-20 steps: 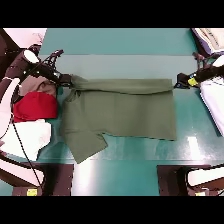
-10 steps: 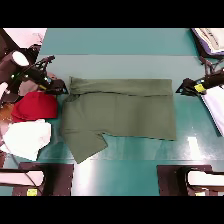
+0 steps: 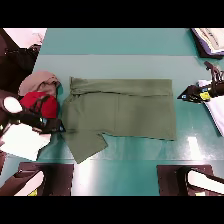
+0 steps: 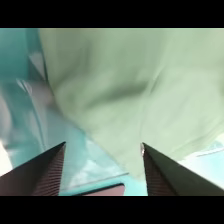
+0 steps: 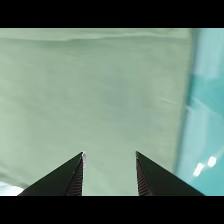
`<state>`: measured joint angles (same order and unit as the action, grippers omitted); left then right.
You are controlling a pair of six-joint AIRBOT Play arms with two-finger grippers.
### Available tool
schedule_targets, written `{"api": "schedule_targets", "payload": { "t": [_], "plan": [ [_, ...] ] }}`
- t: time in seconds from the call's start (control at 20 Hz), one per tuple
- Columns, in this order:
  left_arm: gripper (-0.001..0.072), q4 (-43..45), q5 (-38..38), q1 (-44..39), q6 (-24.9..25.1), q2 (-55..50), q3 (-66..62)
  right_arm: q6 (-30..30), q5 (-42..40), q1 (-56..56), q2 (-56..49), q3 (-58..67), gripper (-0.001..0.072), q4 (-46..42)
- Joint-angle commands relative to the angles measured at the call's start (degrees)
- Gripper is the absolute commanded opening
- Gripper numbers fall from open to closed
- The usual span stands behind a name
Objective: Fold the shirts.
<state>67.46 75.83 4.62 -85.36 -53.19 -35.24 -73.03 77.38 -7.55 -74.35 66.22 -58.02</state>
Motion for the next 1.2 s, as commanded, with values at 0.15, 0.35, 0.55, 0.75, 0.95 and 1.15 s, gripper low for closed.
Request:
{"api": "schedule_targets", "payload": {
  "t": [0.15,0.35,0.55,0.75,0.95,1.15],
  "plan": [
    [0.0543,-5.7,-7.82,0.04,-1.66,3.43,10.75,2.25,-0.24,0.0,0.5,-0.5,0.0376,5.99],
    [0.0542,-10.45,-11.89,0.04,-1.16,3.43,13.81,2.25,0.2,0.0,0.5,-0.5,0.0365,5.99],
    [0.0032,-12.15,-13.2,0.04,-1.14,3.43,13.35,2.25,3.52,-0.83,0.5,-0.59,0.0365,5.09],
    [0.0029,-12.17,-9.18,0.04,1.88,3.5,8.61,2.14,6.34,-6.95,3.74,-7.98,0.0366,-2.84],
    [0.003,-12.24,-8.76,0.04,3.3,3.5,4.5,2.23,5.14,-16.96,5.62,-22.67,0.0367,-6.47],
    [0.003,-12.22,-9.01,0.04,3.34,3.48,4.17,3.1,1.57,-18.84,5.62,-30.49,0.0366,-4.15]
  ]
}}
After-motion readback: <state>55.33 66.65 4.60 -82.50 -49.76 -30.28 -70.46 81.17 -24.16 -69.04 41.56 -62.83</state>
